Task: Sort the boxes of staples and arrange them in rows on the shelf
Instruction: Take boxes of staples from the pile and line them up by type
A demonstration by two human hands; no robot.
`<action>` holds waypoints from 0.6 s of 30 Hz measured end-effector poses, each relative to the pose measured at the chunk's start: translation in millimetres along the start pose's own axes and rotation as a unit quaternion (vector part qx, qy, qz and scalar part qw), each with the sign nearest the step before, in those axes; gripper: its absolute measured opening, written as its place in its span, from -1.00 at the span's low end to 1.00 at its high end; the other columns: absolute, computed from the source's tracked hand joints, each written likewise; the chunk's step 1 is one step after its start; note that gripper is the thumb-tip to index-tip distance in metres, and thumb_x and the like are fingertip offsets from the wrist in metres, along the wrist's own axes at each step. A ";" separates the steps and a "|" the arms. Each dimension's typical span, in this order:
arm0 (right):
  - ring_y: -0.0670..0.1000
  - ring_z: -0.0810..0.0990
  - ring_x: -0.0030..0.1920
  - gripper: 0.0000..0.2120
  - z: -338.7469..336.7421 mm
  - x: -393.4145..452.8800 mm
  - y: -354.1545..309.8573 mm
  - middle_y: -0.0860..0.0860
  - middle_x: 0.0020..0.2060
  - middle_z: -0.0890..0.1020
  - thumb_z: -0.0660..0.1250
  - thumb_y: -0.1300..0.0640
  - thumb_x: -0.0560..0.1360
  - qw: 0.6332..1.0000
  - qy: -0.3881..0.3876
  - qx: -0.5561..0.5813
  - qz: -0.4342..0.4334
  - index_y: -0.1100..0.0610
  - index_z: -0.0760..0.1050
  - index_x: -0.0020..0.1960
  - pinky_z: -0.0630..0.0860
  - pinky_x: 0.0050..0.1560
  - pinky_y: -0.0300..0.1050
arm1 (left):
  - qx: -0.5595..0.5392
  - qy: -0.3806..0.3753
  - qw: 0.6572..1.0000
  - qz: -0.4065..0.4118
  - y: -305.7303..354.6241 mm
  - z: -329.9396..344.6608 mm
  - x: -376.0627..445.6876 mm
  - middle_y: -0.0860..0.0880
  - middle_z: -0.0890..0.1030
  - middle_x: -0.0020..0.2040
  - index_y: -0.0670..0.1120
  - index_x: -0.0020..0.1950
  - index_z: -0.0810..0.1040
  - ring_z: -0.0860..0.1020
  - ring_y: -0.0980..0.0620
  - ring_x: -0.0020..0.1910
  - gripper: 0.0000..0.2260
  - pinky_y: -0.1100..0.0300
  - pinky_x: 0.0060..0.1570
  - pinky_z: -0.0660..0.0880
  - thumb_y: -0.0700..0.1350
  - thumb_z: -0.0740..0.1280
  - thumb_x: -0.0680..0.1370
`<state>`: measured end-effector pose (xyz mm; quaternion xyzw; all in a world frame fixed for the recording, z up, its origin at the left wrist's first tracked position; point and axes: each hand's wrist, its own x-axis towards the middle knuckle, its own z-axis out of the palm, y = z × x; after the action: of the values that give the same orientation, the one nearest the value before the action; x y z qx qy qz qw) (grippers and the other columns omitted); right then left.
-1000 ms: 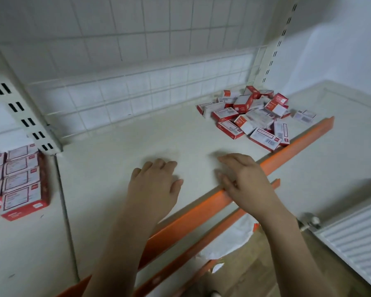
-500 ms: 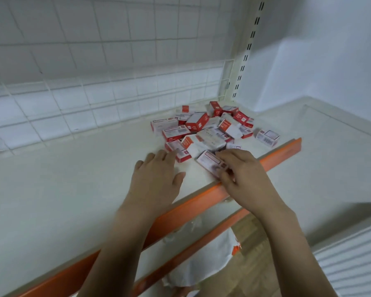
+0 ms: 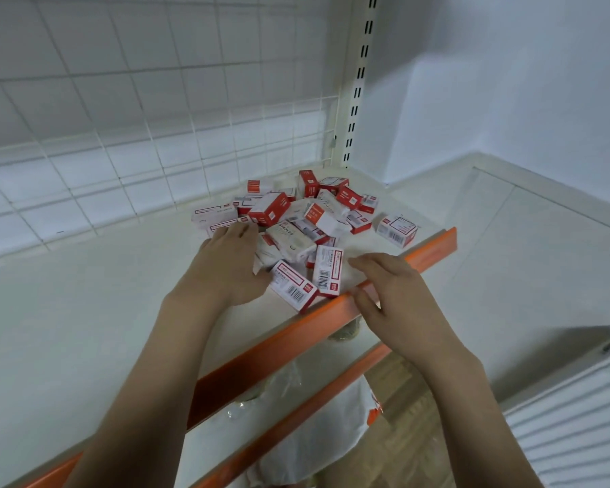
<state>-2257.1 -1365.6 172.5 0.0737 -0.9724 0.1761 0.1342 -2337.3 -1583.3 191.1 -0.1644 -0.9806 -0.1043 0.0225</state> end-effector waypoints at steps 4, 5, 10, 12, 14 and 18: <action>0.15 0.49 0.16 -0.60 0.5 1.1 1.2 0.09 0.17 0.55 0.21 0.09 0.46 1.000 -0.008 0.004 -0.010 0.13 0.46 0.28 0.41 0.20 0.06 | -0.027 0.011 1.000 0.012 -0.1 -1.0 -1.3 -0.10 0.43 0.30 -0.13 0.41 0.29 0.39 -0.10 0.26 -0.41 0.03 0.23 0.38 0.08 0.34 0.46; 0.15 0.49 0.17 -0.62 0.9 2.2 0.7 0.09 0.17 0.55 0.23 0.10 0.47 1.000 -0.008 0.005 -0.013 0.13 0.46 0.28 0.39 0.20 0.04 | -0.032 0.021 0.999 0.013 0.1 -2.0 -4.0 -0.10 0.45 0.28 -0.13 0.40 0.31 0.41 -0.10 0.23 -0.42 0.05 0.20 0.40 0.07 0.35 0.45; 0.10 0.43 0.25 -0.60 -1.6 11.4 -10.5 0.05 0.26 0.49 0.23 0.04 0.53 0.999 -0.015 -0.006 -0.042 0.11 0.40 0.34 0.34 0.26 0.00 | -0.048 0.075 0.996 -0.006 -1.4 -8.4 -30.6 -0.09 0.49 0.21 -0.09 0.37 0.37 0.45 -0.10 0.13 -0.44 0.05 0.14 0.42 0.05 0.39 0.42; 0.08 0.40 0.28 -0.57 -2.8 15.2 -20.1 0.03 0.28 0.47 0.25 -0.03 0.53 0.998 -0.026 -0.012 -0.062 0.09 0.39 0.35 0.31 0.26 -0.05 | -0.053 0.087 0.994 -0.024 -2.0 -10.6 -45.6 -0.08 0.49 0.18 -0.10 0.35 0.38 0.44 -0.08 0.11 -0.47 0.11 0.11 0.41 -0.02 0.39 0.41; 0.03 0.39 0.25 -0.53 -2.3 19.4 -32.2 -0.01 0.26 0.46 0.25 -0.13 0.51 0.996 -0.042 -0.021 -0.081 0.07 0.38 0.34 0.31 0.20 -0.12 | -0.061 0.107 0.992 -0.032 -2.7 -11.4 -61.1 -0.08 0.49 0.16 -0.11 0.35 0.39 0.44 -0.07 0.10 -0.46 0.14 0.09 0.38 -0.06 0.39 0.40; -0.04 0.37 0.20 -0.48 7.8 30.4 -53.7 -0.06 0.23 0.46 0.25 -0.25 0.45 0.991 -0.075 -0.050 -0.099 0.04 0.38 0.28 0.28 0.14 -0.18 | -0.083 0.140 0.985 -0.048 -7.3 -9.6 -88.6 -0.07 0.48 0.21 -0.14 0.37 0.37 0.43 -0.07 0.16 -0.43 0.16 0.14 0.35 -0.10 0.42 0.39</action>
<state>-2277.7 -1421.1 191.4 0.1758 -0.9752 0.1068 0.0812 -2255.9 -1620.2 192.1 -0.1020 -0.9624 -0.2085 0.1410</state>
